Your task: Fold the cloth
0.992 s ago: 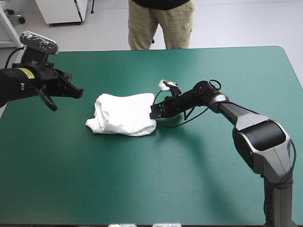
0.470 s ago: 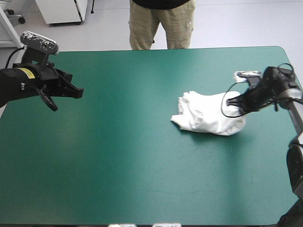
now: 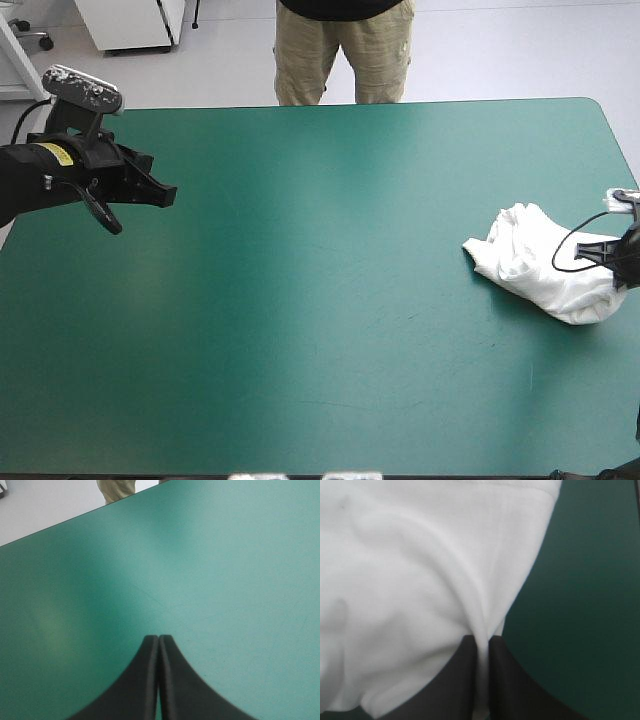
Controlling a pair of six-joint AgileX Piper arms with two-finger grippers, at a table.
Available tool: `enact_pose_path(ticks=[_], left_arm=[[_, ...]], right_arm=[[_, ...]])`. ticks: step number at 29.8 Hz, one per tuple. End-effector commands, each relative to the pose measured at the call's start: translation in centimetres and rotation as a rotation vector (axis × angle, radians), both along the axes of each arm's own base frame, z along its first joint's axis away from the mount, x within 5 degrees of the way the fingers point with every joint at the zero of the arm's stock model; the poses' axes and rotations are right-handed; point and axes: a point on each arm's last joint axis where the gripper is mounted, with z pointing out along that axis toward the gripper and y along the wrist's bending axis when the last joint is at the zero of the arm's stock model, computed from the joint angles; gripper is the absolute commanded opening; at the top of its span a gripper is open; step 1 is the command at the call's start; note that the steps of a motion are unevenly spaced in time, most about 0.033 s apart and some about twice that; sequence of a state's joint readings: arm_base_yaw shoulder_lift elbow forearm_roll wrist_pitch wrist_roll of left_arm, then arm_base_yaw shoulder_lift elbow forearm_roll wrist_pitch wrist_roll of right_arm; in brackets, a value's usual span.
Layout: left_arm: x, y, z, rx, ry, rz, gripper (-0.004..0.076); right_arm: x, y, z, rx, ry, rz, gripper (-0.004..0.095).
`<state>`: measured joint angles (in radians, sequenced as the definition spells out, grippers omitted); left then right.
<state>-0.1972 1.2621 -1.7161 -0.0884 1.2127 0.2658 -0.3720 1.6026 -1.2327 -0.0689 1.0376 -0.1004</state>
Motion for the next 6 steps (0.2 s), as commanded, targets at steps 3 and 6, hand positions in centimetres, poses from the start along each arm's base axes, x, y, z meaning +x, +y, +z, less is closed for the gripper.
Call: enact_pose_path(ticks=[3, 6], left_arm=[[-1.3, 0.7, 2.3, -0.073, -0.147, 0.085, -0.0009], [-2.5, 1.8, 3.1, -0.04, -0.2, 0.163, -0.0009]], right_arm=[[-0.6, 1.1, 3.4, 0.036, -0.179, 0.042, 0.0369], [-0.7, 2.1, 4.6, 0.1, -0.264, 0.062, 0.0633]])
